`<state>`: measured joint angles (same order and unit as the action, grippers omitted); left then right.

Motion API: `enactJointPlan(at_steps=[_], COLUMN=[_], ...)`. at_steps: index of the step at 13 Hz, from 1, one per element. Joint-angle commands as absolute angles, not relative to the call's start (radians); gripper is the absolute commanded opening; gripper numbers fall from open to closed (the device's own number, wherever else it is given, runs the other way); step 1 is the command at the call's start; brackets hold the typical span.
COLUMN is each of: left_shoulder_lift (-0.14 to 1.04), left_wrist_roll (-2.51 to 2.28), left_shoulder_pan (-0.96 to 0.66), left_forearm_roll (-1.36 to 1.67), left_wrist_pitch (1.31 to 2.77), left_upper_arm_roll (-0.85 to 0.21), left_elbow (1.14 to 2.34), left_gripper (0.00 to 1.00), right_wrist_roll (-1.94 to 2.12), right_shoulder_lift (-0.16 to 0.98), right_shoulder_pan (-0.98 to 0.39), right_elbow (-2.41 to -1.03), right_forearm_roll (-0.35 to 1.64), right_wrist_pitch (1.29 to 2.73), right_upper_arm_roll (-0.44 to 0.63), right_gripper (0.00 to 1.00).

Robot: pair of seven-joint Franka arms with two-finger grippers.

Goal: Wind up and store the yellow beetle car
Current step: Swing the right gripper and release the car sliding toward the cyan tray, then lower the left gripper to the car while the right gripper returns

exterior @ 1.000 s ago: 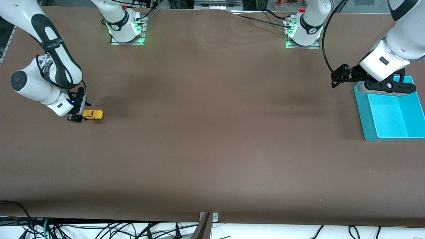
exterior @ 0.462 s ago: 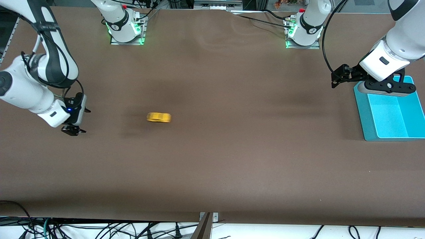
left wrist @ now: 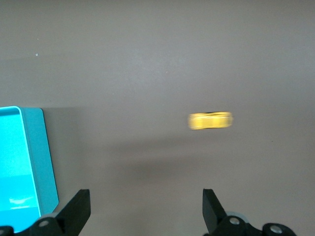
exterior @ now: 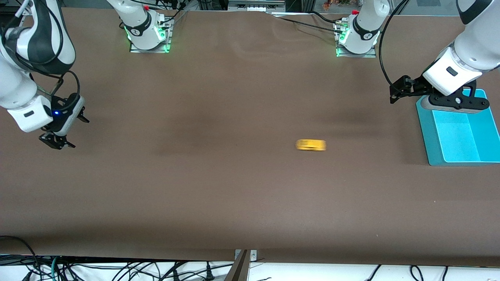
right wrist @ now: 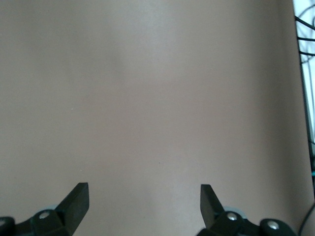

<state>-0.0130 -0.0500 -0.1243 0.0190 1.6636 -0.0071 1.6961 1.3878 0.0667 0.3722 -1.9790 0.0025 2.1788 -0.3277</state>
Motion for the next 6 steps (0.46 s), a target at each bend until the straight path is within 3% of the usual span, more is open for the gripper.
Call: enactJointPlan(at_steps=[1,6], left_shoulder_lift=[-0.005,-0.005], left_wrist_roll=[-0.055,-0.055], left_shoulder_pan=[-0.129,-0.127], left_forearm_roll=[-0.002,-0.002], left_wrist_pitch=[1.64,1.64], left_upper_arm_roll=[-0.008,-0.008], left_elbow=[1.669,1.669], left_gripper=[1.0,1.0], right_wrist_roll=[1.242,0.703], right_shoulder_lift=[0.016,-0.063], right_shoulder_pan=[0.379,0.379], right_elbow=[-1.993,-1.982], right_forearm_roll=[-0.008,-0.006], right_wrist_pitch=[2.14,1.982], right_upper_arm_roll=[-0.331,-0.328], right_gripper=[1.0,1.0])
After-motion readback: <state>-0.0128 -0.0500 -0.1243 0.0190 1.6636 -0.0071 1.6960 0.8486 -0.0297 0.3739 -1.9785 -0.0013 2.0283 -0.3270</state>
